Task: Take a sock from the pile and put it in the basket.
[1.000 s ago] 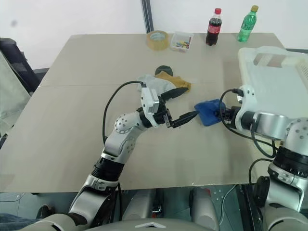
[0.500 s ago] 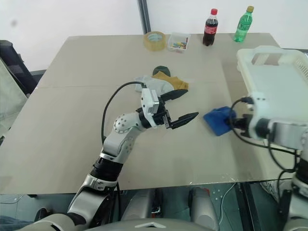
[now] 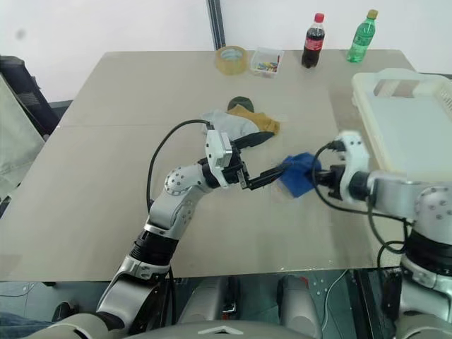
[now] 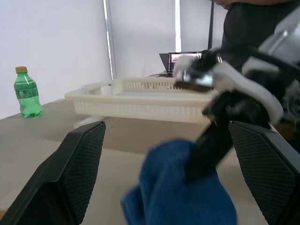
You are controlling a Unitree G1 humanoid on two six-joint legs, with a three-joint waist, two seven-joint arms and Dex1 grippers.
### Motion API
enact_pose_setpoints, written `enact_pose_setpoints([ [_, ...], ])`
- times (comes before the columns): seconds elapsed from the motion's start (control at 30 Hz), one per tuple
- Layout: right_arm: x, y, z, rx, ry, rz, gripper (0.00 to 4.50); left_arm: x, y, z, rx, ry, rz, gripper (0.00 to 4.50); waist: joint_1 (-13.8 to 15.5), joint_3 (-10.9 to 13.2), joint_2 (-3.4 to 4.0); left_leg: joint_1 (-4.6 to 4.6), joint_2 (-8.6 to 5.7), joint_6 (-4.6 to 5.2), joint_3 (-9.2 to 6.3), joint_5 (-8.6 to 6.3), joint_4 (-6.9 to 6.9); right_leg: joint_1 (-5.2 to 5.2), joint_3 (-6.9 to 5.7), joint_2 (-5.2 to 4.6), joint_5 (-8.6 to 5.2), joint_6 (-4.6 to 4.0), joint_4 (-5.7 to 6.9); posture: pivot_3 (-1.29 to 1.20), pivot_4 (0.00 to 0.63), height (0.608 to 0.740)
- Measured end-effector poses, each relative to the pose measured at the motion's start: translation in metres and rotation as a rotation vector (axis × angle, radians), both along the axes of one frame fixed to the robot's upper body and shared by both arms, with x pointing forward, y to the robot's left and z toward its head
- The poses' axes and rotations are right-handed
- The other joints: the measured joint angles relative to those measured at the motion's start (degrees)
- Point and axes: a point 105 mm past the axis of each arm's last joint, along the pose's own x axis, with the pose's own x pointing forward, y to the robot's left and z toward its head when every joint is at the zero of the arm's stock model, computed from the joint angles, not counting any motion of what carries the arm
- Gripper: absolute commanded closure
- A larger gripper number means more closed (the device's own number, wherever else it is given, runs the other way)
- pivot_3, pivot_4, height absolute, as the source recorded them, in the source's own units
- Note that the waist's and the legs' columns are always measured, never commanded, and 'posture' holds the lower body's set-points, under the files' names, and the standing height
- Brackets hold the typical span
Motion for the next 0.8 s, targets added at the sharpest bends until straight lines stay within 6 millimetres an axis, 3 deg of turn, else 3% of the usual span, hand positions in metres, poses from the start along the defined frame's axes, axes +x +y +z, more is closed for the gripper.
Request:
enact_pose_setpoints([
  [0.3,0.007,-0.073,0.033,-0.043,-0.002,-0.218,4.38,-0.004,-0.012,-0.002,-0.017,0.036,-0.055,0.0,0.0,0.0,0.0,0.01,-0.02,0.01,0.09,0.0,0.0,-0.01,0.05,-0.01,0.0,0.0,-0.02,0.0,0.15,0.735],
  [0.33,0.009,-0.088,0.047,-0.022,-0.024,-0.272,4.38,-0.005,-0.017,-0.002,-0.008,0.039,-0.083,0.0,0.0,0.0,0.0,0.02,-0.03,0.03,0.09,-0.01,0.0,-0.01,0.06,0.02,0.0,0.0,-0.01,0.0,0.15,0.735],
  [0.43,0.012,-0.104,0.058,0.003,-0.037,-0.335,4.38,-0.003,-0.025,0.002,-0.008,0.034,-0.107,0.0,0.0,0.0,0.0,0.02,-0.04,0.05,0.1,-0.03,0.0,0.0,0.06,0.04,0.0,0.0,-0.02,0.0,0.15,0.735],
  [0.73,0.021,-0.153,0.043,0.169,0.034,-0.573,4.38,-0.002,-0.038,0.002,0.0,0.05,-0.155,0.0,0.0,0.0,-0.01,0.02,-0.04,-0.02,0.17,0.01,0.0,-0.01,0.1,0.03,0.01,0.01,-0.03,0.0,0.15,0.735],
  [0.8,0.022,-0.162,0.037,0.176,0.047,-0.621,3.62,-0.003,-0.039,0.002,0.006,0.05,-0.166,0.0,0.0,0.0,0.0,0.02,-0.03,-0.02,0.19,0.01,0.0,-0.01,0.11,0.03,0.01,0.01,-0.03,0.0,0.15,0.735],
])
